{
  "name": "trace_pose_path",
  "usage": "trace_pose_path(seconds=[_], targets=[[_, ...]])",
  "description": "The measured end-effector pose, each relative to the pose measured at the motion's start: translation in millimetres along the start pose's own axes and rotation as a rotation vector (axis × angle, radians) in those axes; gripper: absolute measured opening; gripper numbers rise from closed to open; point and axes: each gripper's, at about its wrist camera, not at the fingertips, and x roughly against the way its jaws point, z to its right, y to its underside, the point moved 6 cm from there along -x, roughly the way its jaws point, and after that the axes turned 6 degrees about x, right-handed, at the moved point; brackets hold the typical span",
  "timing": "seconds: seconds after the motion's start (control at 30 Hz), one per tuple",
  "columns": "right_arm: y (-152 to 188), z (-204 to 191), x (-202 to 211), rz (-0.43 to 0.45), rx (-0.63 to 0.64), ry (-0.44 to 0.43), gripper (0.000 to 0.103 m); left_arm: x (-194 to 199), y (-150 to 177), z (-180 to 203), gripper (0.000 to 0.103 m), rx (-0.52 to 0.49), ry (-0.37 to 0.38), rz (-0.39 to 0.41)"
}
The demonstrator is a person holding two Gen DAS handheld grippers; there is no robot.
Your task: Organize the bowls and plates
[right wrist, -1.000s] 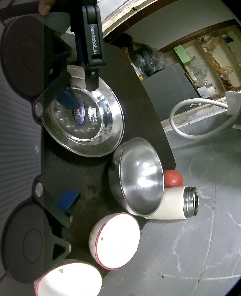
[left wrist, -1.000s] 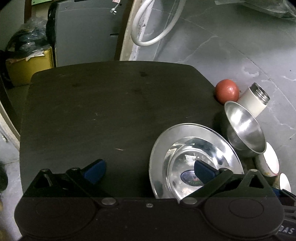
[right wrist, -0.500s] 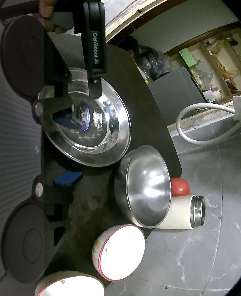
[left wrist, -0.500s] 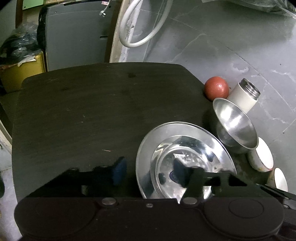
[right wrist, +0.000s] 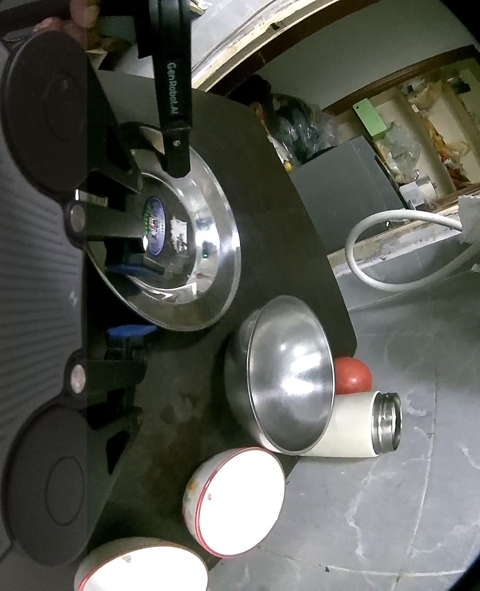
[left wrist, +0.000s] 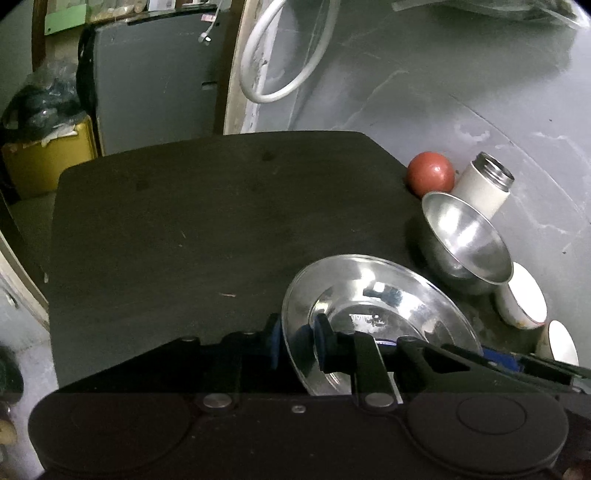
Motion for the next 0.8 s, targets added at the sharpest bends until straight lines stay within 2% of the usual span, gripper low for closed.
trace_pose_path(seconds=[0.43,0.8], targets=[[0,-2,33,0.040,0.014,-0.044,0.030,43,14,8,0.020,-0.014,0.020,0.049],[12,-16,76,0.056,0.123,-0.090,0.030,89,38,16,0.022,-0.046,0.002,0.067]])
